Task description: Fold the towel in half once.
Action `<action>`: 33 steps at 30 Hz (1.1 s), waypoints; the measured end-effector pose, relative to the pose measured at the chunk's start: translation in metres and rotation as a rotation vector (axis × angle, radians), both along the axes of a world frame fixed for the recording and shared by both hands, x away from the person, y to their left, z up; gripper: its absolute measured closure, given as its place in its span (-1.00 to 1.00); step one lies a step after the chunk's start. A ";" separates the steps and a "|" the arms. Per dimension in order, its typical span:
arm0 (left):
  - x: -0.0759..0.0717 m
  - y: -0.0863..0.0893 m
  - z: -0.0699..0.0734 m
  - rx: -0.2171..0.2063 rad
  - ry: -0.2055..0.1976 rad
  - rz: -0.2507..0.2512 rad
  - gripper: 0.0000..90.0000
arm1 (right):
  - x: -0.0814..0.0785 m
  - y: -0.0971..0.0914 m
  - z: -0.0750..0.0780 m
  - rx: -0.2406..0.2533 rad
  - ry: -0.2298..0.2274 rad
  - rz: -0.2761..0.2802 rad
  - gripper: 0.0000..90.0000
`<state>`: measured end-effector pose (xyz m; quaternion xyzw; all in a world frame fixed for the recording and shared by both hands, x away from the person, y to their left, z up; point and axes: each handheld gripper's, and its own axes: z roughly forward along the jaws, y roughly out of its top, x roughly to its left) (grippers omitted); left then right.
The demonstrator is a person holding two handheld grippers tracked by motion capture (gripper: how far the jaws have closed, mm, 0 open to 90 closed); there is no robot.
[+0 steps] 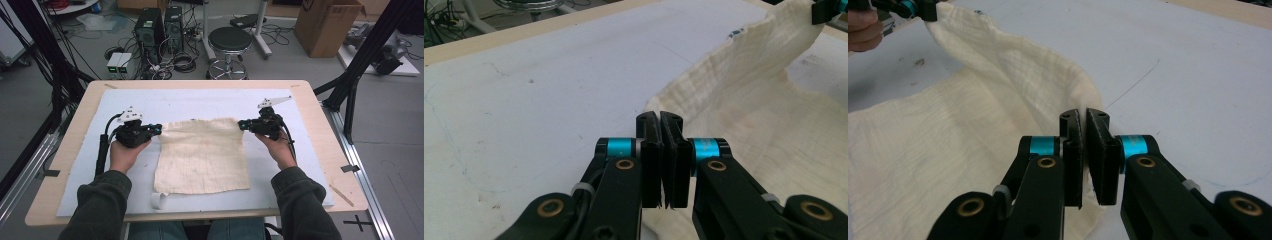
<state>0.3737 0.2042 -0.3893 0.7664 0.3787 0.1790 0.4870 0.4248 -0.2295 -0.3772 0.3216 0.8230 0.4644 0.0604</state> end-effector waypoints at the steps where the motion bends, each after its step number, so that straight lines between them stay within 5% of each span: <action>1: -0.001 0.001 0.001 0.011 -0.004 -0.006 0.93 | -0.001 0.000 0.000 -0.002 0.002 0.002 0.90; 17: -0.035 0.007 -0.016 0.052 -0.009 -0.055 0.93 | -0.029 0.001 -0.015 -0.017 0.005 0.058 0.90; 33: -0.077 0.001 -0.016 0.095 -0.046 -0.154 0.93 | -0.068 -0.007 -0.019 -0.051 -0.025 0.104 0.90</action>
